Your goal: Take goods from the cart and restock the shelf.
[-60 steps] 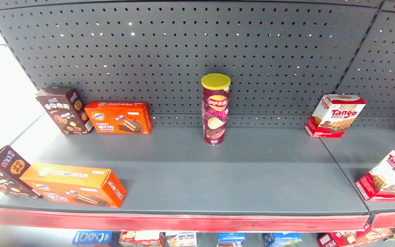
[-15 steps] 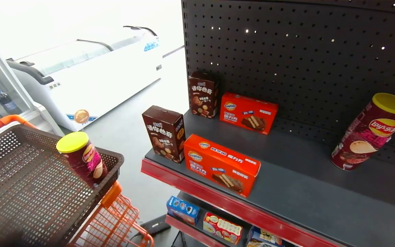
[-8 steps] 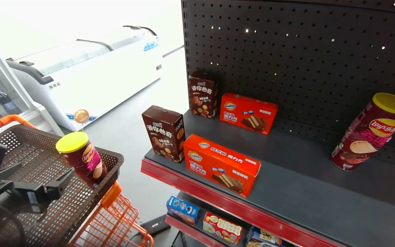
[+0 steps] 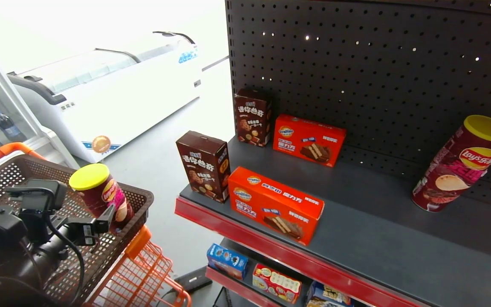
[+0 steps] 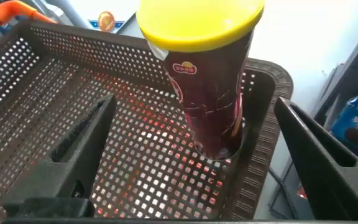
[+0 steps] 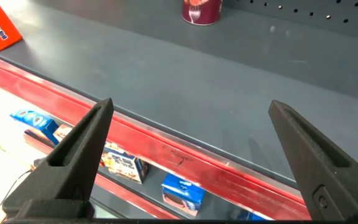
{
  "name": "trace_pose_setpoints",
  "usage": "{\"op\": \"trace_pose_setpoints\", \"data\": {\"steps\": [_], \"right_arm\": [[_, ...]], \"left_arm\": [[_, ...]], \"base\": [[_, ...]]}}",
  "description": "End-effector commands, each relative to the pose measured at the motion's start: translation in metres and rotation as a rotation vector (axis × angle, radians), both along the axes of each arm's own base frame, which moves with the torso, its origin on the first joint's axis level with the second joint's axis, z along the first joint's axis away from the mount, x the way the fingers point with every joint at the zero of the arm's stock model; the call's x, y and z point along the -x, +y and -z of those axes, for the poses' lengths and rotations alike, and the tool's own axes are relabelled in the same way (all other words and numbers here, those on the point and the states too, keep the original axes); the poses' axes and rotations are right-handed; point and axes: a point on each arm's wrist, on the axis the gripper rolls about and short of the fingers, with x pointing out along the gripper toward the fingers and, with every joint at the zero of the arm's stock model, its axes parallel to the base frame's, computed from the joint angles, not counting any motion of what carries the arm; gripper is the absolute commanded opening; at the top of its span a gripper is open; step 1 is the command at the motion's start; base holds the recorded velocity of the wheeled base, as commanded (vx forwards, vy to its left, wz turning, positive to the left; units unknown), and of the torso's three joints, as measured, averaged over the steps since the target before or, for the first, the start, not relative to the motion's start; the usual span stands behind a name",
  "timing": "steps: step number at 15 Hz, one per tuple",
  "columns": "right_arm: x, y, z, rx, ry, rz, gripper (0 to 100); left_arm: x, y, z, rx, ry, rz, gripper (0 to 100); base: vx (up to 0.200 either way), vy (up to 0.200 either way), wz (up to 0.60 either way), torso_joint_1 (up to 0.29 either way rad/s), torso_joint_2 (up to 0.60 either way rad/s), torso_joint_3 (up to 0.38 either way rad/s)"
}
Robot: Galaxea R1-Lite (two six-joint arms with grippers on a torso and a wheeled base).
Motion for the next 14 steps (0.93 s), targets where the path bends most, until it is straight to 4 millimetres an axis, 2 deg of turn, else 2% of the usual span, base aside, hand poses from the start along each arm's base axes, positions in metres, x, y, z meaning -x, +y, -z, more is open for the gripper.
{"op": "trace_pose_setpoints", "data": {"steps": [1,6,8,9,11,14], "right_arm": [[0.0,0.0,0.0,0.0,0.0,0.0,100],[0.0,0.0,0.0,0.0,0.0,0.0,100],[0.0,0.0,0.0,0.0,0.0,0.0,100],[0.0,0.0,0.0,0.0,0.0,-0.001,100],[0.0,0.0,0.0,0.0,0.0,-0.001,100],[0.0,0.0,0.0,0.0,0.0,-0.001,100]], "left_arm": [[-0.019,0.003,0.028,0.003,0.084,-0.019,100],[-0.074,0.016,0.039,0.001,0.015,-0.052,100],[-0.086,0.017,0.04,0.001,-0.004,-0.052,100],[-0.093,0.018,0.041,0.003,-0.02,-0.054,0],[-0.106,0.02,0.037,-0.005,-0.061,-0.051,0],[-0.108,0.021,0.036,-0.006,-0.071,-0.053,0]], "base": [[0.0,0.0,0.0,0.0,0.0,0.0],[0.0,0.0,0.0,0.0,0.0,0.0],[0.0,0.0,0.0,0.0,0.0,0.0],[0.0,0.0,0.0,0.0,0.0,0.0],[0.0,0.0,0.0,0.0,0.0,0.0],[0.0,0.0,0.0,0.0,0.0,0.0]]}}
